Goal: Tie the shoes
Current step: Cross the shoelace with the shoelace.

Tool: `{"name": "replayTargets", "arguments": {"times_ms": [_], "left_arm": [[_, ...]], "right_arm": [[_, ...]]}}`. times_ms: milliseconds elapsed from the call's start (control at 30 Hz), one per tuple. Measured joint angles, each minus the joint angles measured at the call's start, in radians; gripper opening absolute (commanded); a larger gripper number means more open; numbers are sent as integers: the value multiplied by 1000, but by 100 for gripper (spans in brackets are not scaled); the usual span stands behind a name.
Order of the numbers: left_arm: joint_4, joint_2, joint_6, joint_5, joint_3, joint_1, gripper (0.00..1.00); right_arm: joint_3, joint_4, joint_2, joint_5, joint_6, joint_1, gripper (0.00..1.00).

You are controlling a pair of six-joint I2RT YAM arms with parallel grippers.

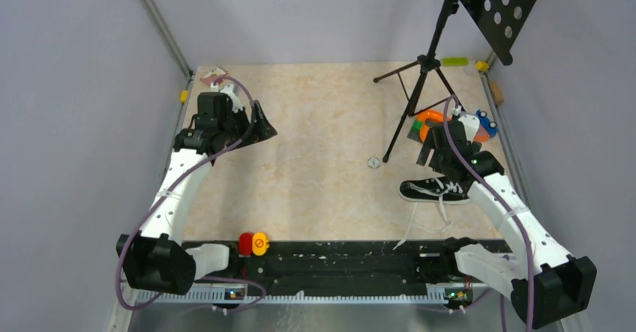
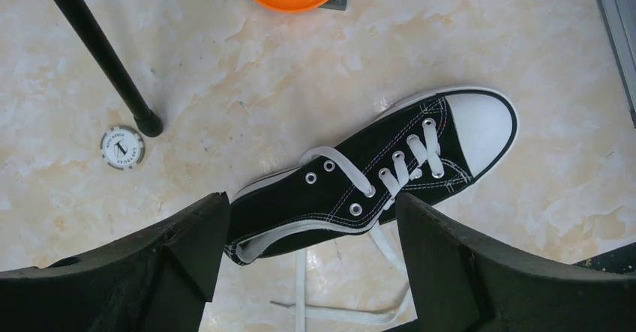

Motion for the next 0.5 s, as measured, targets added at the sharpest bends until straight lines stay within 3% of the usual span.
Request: {"name": "replayTargets", "arguments": {"times_ms": [167,267,367,500], "left_arm": [[-37,13,28,14,30,-3,94],[-73,43,54,-3,90,-9,94],[-85,49,66,-18,115,-24,94],[-101,49,75,-73,119,-92,94]], "right_arm": [[0,0,-4,13,24,0,82],[-7,5,-35,14,38,0,72],[-26,4,-69,34,58,-6,72],[-35,-7,-51,15,60,-111,73]]}}
